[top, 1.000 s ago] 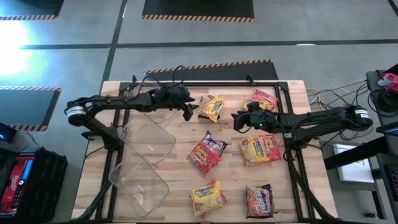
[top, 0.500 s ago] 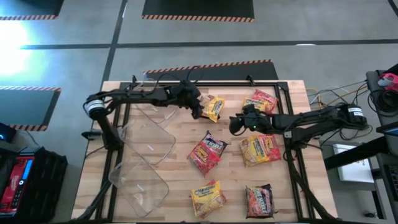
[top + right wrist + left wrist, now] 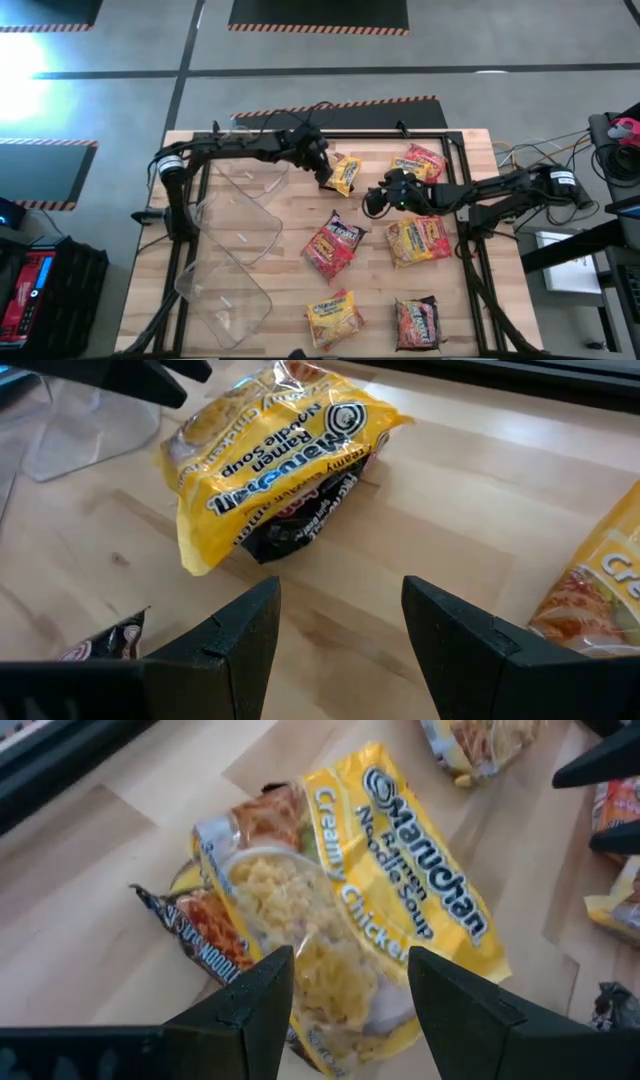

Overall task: Sort Maruchan noodles
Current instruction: Put the yellow noodles pack into the top transparent bin

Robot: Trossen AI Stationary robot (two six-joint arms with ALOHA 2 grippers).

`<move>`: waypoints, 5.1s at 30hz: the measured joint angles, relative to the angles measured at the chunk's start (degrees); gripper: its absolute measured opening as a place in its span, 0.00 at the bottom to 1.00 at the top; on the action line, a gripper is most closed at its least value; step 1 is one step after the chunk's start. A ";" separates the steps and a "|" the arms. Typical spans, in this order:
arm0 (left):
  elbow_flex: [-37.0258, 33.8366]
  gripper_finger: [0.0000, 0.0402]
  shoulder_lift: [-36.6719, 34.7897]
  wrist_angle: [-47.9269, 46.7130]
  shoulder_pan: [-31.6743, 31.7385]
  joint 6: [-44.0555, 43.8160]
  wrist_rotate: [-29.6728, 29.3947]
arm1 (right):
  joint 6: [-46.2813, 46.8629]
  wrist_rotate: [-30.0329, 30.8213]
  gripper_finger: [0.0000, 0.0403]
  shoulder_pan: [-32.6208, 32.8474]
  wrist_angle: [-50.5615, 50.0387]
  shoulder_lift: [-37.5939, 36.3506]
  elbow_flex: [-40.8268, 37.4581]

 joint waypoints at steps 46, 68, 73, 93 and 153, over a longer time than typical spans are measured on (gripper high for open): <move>0.90 0.45 3.58 -1.37 2.15 -4.86 4.97 | -1.13 -0.20 0.50 -0.02 -0.06 -0.13 0.18; 0.92 0.45 2.59 -1.44 2.12 -3.99 1.62 | -1.11 -0.20 0.50 -0.02 -0.06 -0.13 0.20; 0.70 0.45 2.48 -1.50 2.14 -3.57 1.53 | -1.11 -0.20 0.50 -0.02 -0.06 -0.13 0.20; -1.19 0.45 2.52 0.13 1.22 -2.99 0.80 | -1.11 -0.20 0.50 -0.02 -0.06 -0.13 0.20; -1.02 0.20 6.77 10.50 2.80 -5.99 6.70 | -1.11 -0.20 0.50 -0.02 -0.06 -0.13 0.20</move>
